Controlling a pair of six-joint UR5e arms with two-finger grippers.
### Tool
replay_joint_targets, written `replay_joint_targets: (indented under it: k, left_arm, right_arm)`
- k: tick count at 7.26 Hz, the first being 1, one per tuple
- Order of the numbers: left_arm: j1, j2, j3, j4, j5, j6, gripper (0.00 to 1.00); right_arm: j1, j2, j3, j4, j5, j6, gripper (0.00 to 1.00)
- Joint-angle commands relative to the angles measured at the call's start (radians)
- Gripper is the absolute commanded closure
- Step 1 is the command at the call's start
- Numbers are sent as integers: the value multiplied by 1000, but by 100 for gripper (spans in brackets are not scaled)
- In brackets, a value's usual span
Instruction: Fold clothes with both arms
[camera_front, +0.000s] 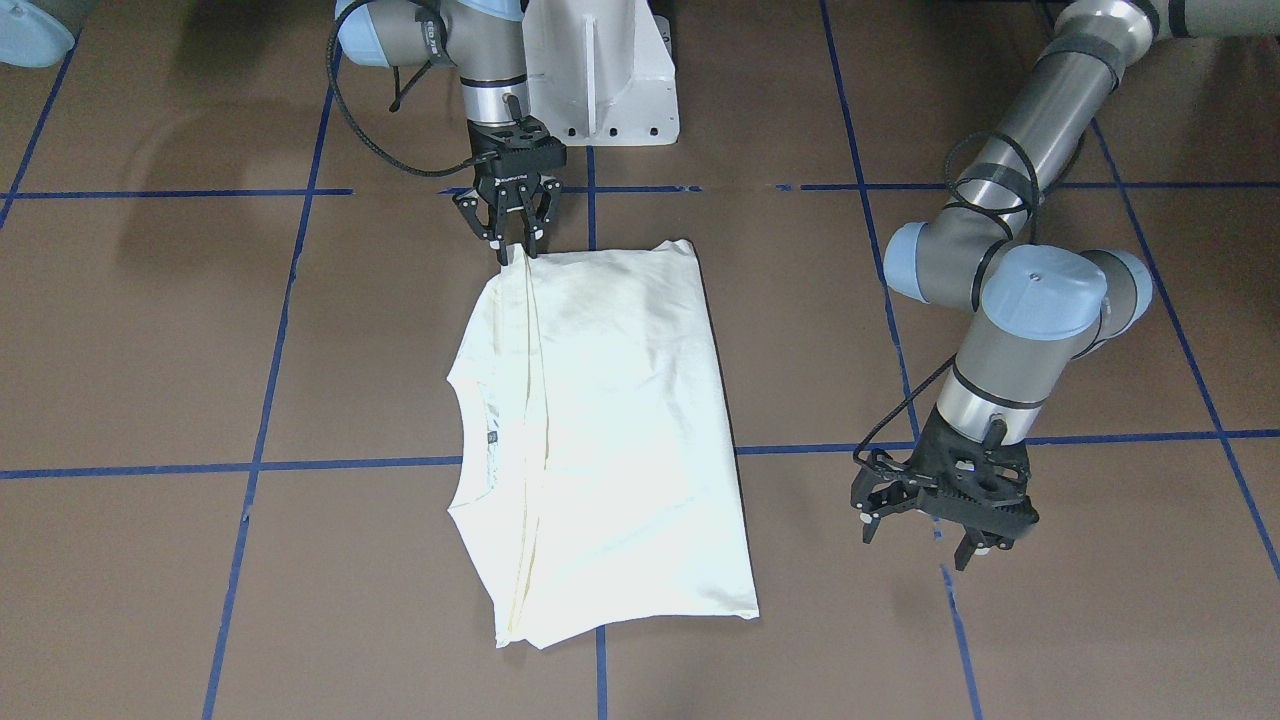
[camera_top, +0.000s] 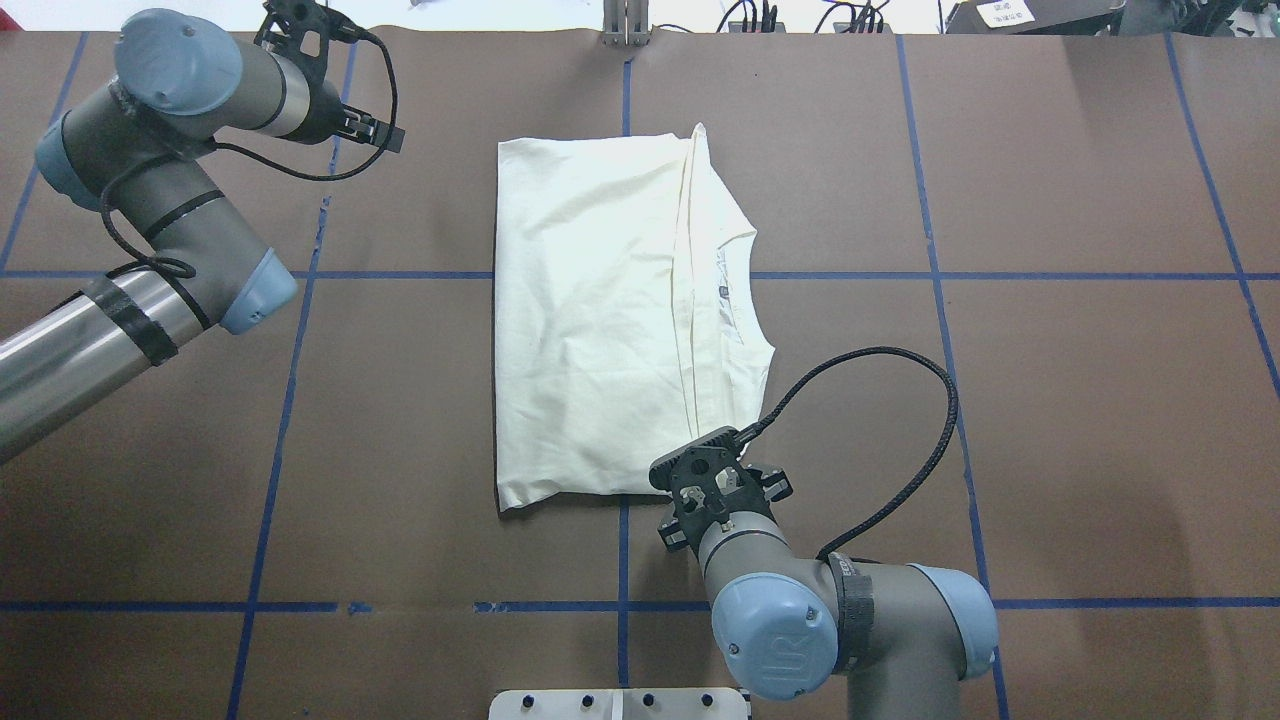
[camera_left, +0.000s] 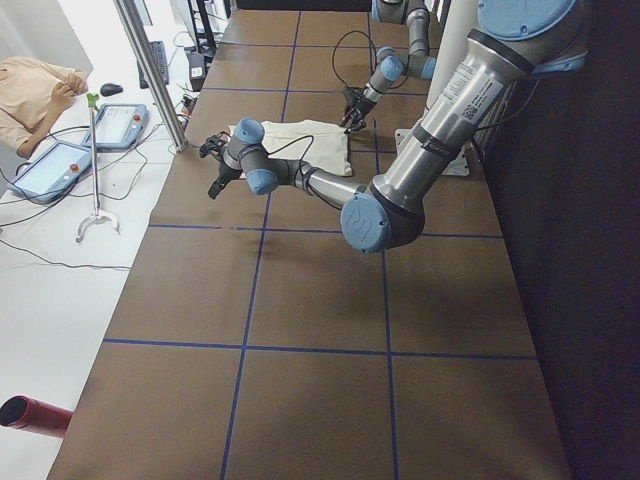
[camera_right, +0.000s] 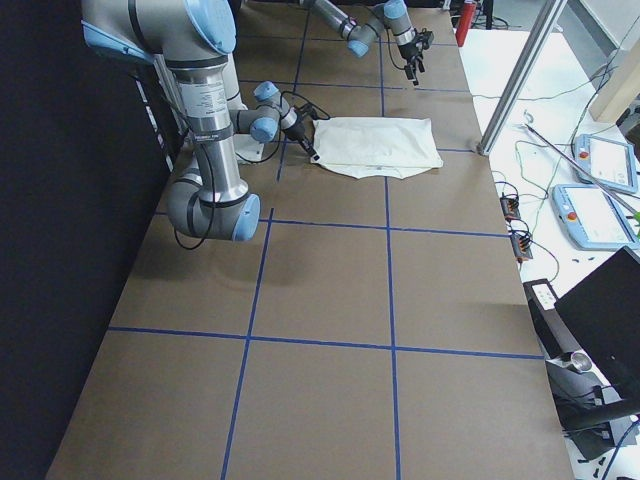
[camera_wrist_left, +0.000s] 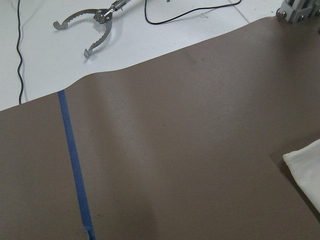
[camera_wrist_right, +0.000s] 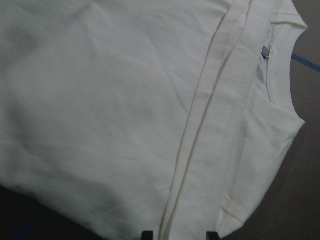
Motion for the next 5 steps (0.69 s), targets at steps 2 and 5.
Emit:
replay_joint_targets:
  k: [2,5]
  left_arm:
    - [0,0,0,0,0,2,0]
    - [3,0,0,0,0,0,0]
  right_arm:
    - [8,-1,14,5,-3,5,100]
    - [21,-49,67,2,-1,44,100]
